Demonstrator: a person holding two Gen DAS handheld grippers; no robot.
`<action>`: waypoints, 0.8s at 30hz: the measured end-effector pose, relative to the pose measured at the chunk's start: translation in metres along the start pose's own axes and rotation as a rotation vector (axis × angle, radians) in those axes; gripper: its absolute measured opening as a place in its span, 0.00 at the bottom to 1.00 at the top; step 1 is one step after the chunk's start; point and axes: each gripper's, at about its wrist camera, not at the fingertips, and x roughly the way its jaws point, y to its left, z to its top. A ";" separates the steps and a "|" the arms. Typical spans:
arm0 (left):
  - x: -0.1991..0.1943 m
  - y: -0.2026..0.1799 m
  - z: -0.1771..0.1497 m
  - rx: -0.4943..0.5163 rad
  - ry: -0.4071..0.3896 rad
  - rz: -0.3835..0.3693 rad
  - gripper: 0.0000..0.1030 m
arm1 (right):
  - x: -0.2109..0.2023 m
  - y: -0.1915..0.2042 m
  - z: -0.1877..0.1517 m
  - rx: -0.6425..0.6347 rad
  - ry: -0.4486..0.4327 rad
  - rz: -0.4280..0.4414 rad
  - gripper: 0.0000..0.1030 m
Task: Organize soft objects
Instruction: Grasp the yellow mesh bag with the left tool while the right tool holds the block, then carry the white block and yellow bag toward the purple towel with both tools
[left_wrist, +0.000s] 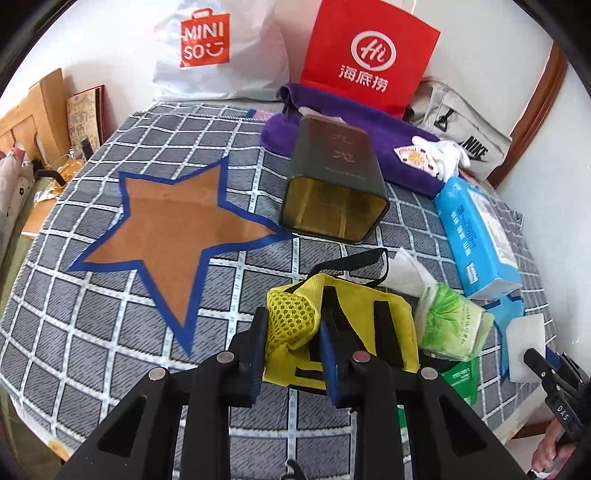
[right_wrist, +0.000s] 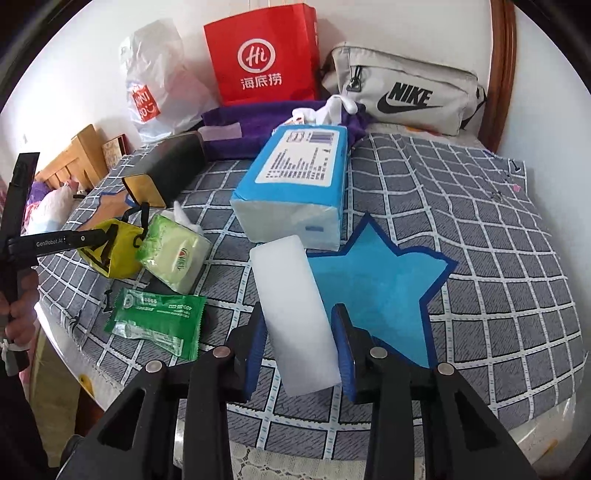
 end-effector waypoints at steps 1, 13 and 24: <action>-0.005 0.002 0.000 -0.010 -0.010 -0.001 0.24 | -0.004 0.001 0.000 -0.008 -0.004 -0.004 0.34; -0.059 0.012 -0.001 -0.070 -0.096 -0.006 0.24 | -0.042 0.012 0.007 -0.023 -0.050 0.010 0.34; -0.093 0.018 0.008 -0.095 -0.148 -0.029 0.24 | -0.077 0.017 0.017 -0.014 -0.101 0.001 0.34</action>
